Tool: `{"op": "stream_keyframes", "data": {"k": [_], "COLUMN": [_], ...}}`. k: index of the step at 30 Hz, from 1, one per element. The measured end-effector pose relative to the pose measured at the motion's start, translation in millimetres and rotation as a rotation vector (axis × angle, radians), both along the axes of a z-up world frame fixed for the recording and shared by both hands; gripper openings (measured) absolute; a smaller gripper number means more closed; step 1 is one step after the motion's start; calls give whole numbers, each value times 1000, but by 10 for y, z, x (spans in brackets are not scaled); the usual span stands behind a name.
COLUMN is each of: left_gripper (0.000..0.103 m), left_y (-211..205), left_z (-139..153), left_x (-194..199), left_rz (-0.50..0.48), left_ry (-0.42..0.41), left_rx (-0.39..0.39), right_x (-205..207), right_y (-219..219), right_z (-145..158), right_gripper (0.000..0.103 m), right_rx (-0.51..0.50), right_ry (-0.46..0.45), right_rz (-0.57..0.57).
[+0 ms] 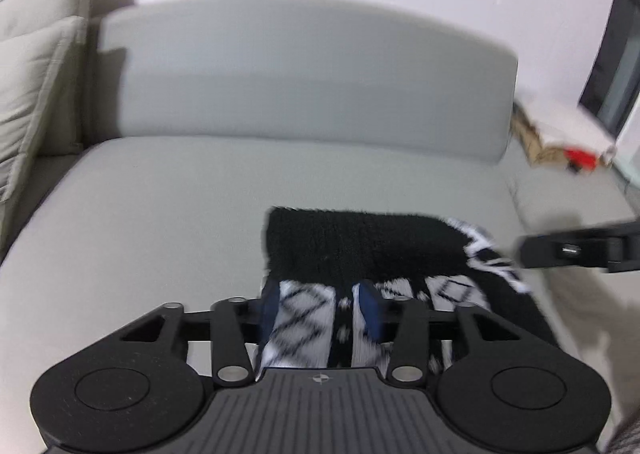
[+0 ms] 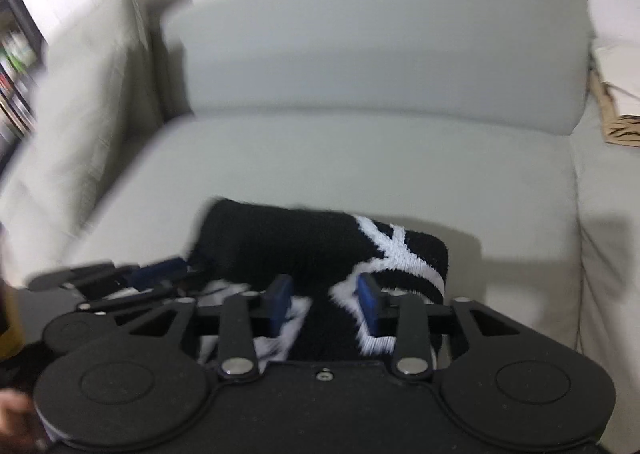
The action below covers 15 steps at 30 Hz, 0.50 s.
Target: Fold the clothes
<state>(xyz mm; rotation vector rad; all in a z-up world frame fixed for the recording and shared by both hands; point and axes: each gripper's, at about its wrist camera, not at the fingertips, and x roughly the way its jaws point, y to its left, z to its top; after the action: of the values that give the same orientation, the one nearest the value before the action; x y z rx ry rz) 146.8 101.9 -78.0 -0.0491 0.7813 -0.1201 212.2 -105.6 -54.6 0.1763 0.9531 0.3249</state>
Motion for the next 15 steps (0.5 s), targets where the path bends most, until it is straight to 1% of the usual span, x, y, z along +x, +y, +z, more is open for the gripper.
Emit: {"op": "stream_keyframes", "data": {"k": [2, 3, 5, 7, 9, 11, 12, 13, 15], "left_gripper": [45, 45, 45, 44, 34, 26, 25, 27, 28], "left_y": [26, 54, 77, 98, 63, 29, 4, -16, -53], "left_z": [146, 190, 223, 188, 110, 12, -45, -143, -344], "left_x": [-282, -416, -632, -817, -871, -885, -851, -788, -658], "left_rz": [-6, -12, -31, -32, -45, -58, -70, -72, -75], "left_ry": [-23, -31, -29, -21, -24, -12, -2, 18, 60], "left_rx": [12, 13, 11, 24, 30, 25, 25, 42, 78], "right_x": [-257, -373, -586, -737, -805, -846, -838, -844, -838], "right_y": [-172, -232, -344, -422, -404, -364, -321, -267, -194], "right_z": [189, 234, 289, 282, 217, 133, 59, -17, -207], "right_gripper": [53, 53, 53, 51, 39, 35, 35, 35, 35], "right_rx": [4, 8, 21, 42, 46, 43, 40, 34, -15], "right_ry": [-19, -18, -9, 0, 7, 18, 35, 52, 76], "right_rz": [17, 27, 43, 49, 51, 50, 49, 48, 42]}}
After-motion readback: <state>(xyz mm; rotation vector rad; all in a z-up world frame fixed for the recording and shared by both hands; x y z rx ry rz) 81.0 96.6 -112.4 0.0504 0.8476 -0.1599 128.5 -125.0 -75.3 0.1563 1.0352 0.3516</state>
